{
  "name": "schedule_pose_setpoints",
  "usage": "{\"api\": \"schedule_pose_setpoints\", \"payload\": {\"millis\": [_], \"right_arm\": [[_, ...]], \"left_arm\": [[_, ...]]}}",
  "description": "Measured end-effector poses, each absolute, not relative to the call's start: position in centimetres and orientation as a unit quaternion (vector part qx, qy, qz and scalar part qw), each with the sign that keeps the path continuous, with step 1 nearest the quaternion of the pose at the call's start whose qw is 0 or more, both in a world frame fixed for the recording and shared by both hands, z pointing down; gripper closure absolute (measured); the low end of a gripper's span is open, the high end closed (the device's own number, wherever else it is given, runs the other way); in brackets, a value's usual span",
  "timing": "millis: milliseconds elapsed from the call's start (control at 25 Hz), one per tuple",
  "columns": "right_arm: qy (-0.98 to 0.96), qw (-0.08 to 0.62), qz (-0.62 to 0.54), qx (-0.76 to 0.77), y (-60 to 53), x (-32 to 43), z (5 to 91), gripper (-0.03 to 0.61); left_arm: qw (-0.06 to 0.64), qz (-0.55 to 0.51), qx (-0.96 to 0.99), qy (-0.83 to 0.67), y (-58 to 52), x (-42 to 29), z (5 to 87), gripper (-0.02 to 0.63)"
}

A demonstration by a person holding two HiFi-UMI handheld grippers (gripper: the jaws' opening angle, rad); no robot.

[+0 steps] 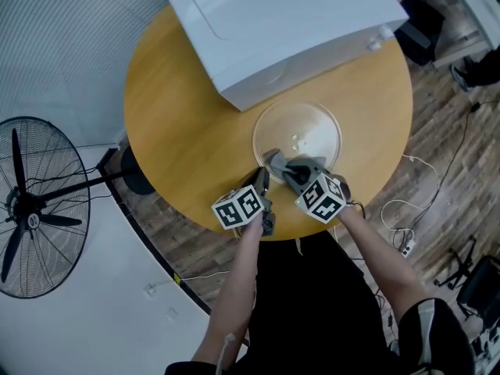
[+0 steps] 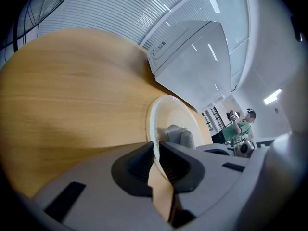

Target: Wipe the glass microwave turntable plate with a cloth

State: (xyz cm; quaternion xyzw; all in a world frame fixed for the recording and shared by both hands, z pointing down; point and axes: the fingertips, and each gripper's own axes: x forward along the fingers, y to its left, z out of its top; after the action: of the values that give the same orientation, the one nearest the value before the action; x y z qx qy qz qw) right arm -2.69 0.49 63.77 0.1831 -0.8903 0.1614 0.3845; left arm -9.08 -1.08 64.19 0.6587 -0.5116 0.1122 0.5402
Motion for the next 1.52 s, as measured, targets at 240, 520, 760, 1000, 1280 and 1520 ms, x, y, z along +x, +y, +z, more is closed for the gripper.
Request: {"api": "schedule_pose_setpoints", "payload": {"millis": [240,520,760,1000,1280,1520], "right_arm": [[-0.885,0.376,0.161,0.22,-2.1,0.8,63.7,0.518],[-0.872,0.362,0.18,0.278,-8.1,3.8,63.3,0.509],[-0.86,0.352,0.198,0.311,-12.0,4.8,63.1,0.508],[-0.843,0.357,0.202,0.348,-14.8,4.4,63.1,0.511],[-0.85,0.351,0.192,0.343,-13.7,1.6,63.0,0.54],[-0.869,0.36,0.174,0.293,-10.0,-2.4,63.3,0.541]], "left_arm": [[0.546,0.109,0.659,-0.506,-1.0,-8.8,64.3,0.58],[0.543,0.111,0.66,-0.507,-1.1,-8.9,64.3,0.58],[0.544,0.111,0.661,-0.505,-0.9,-8.9,64.3,0.58],[0.539,0.112,0.662,-0.508,-1.1,-9.0,64.1,0.58],[0.538,0.113,0.663,-0.508,-1.1,-8.9,64.1,0.578],[0.537,0.114,0.663,-0.51,-1.1,-9.0,64.1,0.578]]}}
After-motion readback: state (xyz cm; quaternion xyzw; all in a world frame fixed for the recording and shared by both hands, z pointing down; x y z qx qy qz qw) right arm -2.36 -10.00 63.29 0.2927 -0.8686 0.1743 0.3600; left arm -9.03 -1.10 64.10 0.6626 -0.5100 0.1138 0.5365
